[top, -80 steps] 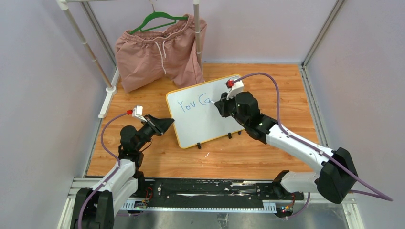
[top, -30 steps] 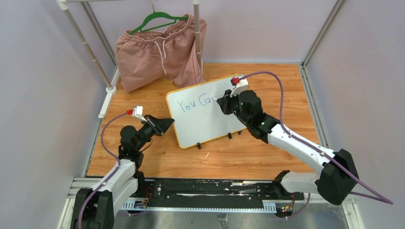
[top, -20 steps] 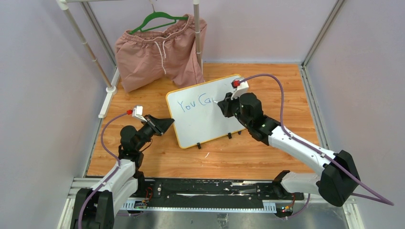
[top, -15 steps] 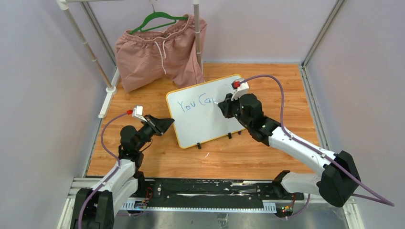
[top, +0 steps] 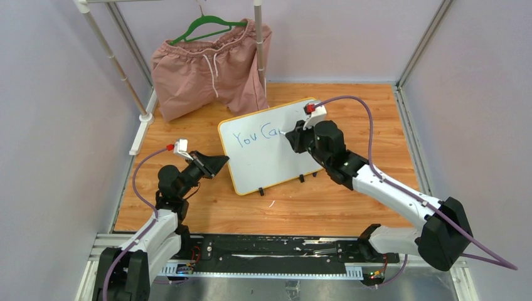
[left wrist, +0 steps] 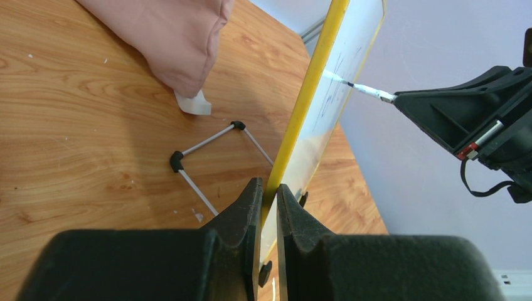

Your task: Write a sentence on the whiteboard

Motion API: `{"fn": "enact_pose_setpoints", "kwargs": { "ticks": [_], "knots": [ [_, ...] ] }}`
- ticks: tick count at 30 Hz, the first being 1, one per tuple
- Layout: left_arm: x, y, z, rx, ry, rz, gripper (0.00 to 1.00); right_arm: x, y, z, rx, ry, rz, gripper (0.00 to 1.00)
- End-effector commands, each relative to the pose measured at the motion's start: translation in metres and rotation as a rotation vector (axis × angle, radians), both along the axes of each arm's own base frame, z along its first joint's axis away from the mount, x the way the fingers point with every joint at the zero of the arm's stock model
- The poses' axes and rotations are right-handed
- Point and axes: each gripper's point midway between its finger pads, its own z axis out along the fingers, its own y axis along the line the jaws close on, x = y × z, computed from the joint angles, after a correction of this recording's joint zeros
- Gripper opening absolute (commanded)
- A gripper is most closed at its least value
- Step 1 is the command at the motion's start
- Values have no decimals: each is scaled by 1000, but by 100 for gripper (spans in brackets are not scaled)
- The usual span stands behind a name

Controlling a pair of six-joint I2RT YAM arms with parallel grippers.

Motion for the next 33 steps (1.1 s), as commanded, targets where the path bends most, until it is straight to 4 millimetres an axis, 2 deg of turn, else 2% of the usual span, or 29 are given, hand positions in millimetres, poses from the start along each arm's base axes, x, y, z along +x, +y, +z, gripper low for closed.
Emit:
{"fn": "enact_pose_setpoints", "kwargs": {
  "ticks": [1, 16, 33],
  "knots": [
    [-1, -1, 14, -12, -60, -7, 0, 10, 0, 19, 12, -37, -15, 0],
    [-2, -1, 14, -11, -60, -7, 0, 20, -8, 27, 8, -48, -45, 0],
    [-2, -1, 14, -13, -59, -7, 0, 12, -23, 9, -5, -12, -68, 0]
  ]
}}
